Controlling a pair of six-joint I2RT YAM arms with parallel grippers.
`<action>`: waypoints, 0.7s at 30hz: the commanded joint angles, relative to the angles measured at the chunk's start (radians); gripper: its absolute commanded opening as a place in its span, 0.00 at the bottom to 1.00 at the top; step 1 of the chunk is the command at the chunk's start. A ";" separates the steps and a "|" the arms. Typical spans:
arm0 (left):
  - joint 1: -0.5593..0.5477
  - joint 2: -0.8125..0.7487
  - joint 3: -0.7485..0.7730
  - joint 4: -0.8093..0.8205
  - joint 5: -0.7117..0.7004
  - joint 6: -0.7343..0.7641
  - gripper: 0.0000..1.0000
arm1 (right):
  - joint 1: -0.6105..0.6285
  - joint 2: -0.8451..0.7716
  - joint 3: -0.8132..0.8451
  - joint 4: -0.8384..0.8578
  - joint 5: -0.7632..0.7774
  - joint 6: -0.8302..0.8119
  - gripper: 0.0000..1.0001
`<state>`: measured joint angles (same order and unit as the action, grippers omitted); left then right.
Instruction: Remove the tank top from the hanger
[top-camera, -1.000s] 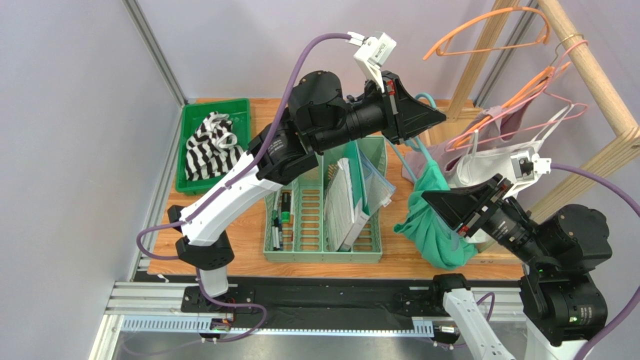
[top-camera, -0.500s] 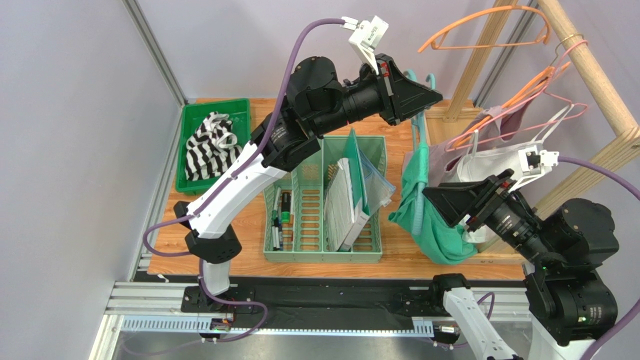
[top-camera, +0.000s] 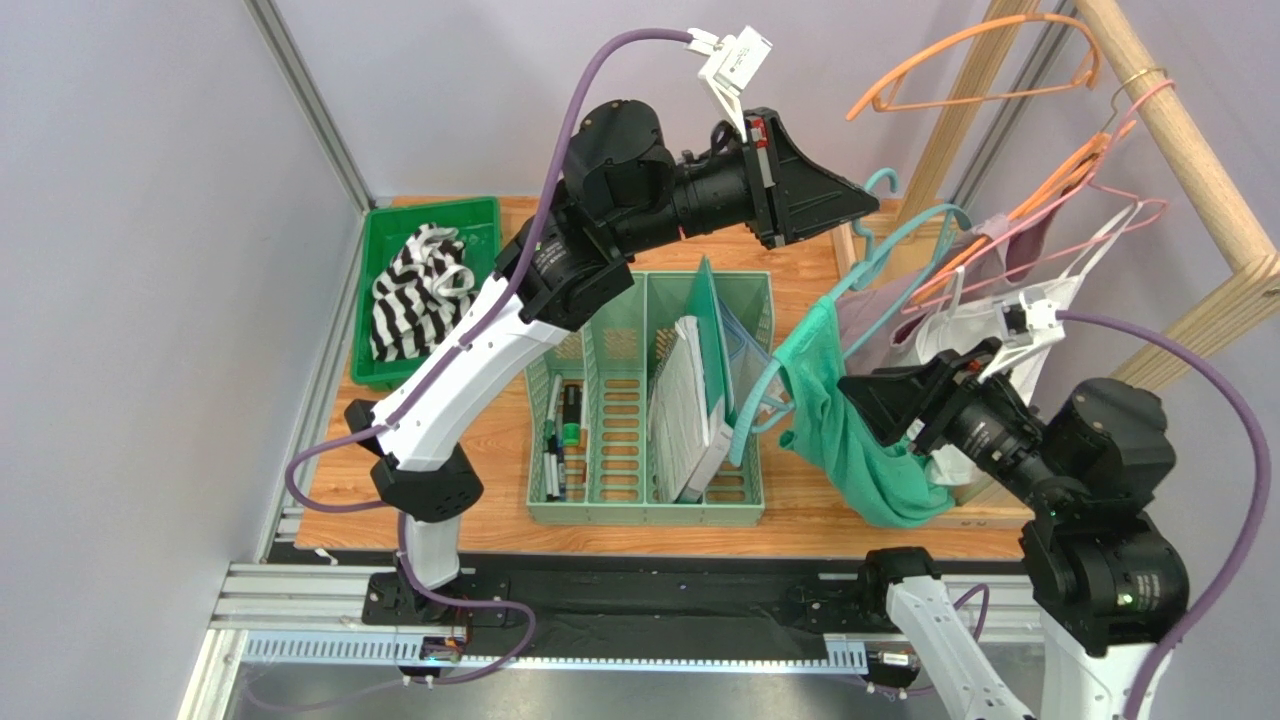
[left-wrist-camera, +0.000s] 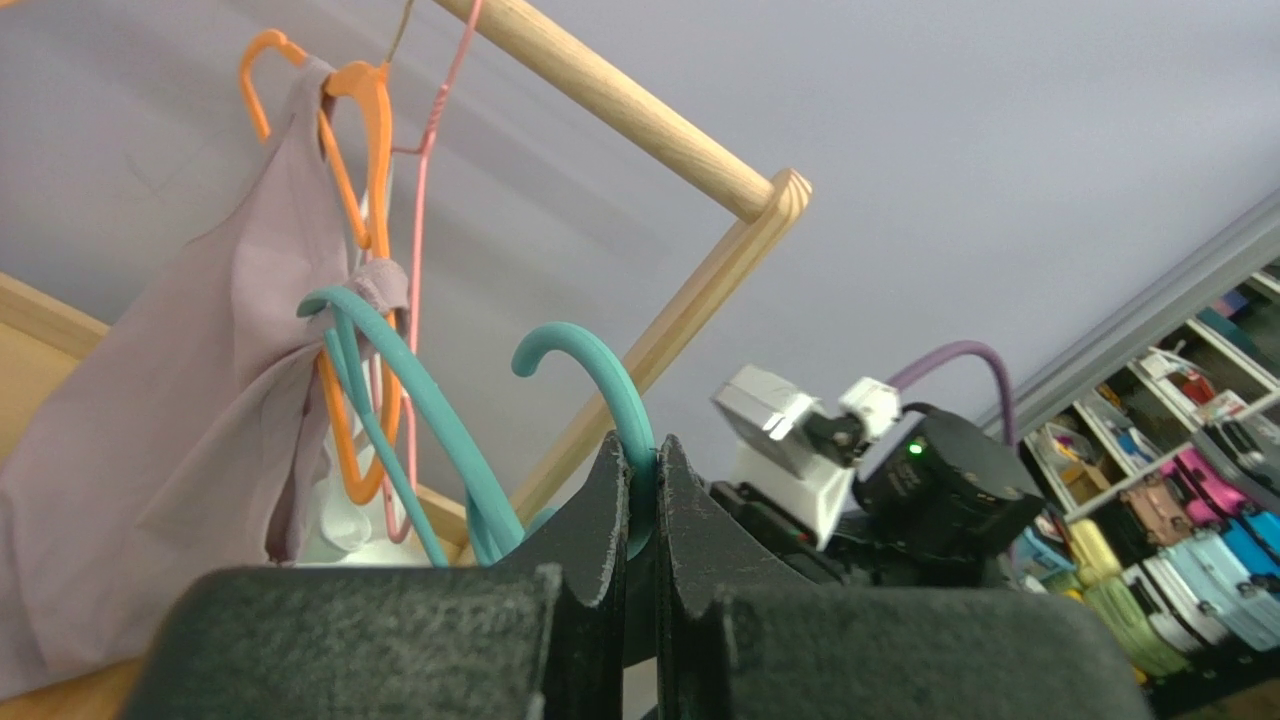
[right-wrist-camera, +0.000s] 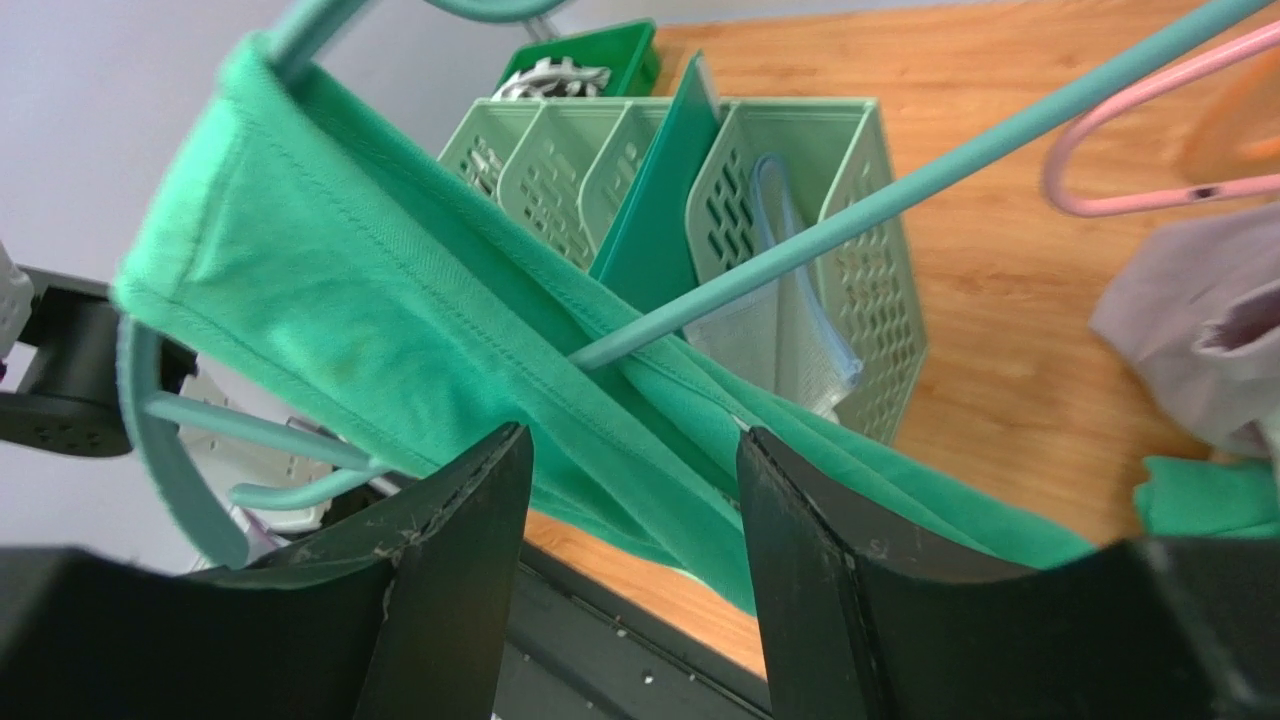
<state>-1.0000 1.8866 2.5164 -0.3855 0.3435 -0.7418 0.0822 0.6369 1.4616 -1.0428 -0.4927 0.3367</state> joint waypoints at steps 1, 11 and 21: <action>0.003 -0.020 0.042 0.056 0.061 -0.054 0.00 | 0.004 -0.022 -0.069 0.194 -0.110 0.045 0.57; 0.003 -0.038 0.004 0.065 0.069 -0.039 0.00 | 0.004 0.015 0.002 0.185 -0.155 0.067 0.45; 0.003 -0.026 0.005 0.088 0.084 -0.057 0.00 | 0.004 0.049 -0.053 0.306 -0.230 0.166 0.37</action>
<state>-1.0000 1.8866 2.5137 -0.3656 0.4076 -0.7795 0.0822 0.6682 1.4231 -0.8341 -0.6712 0.4473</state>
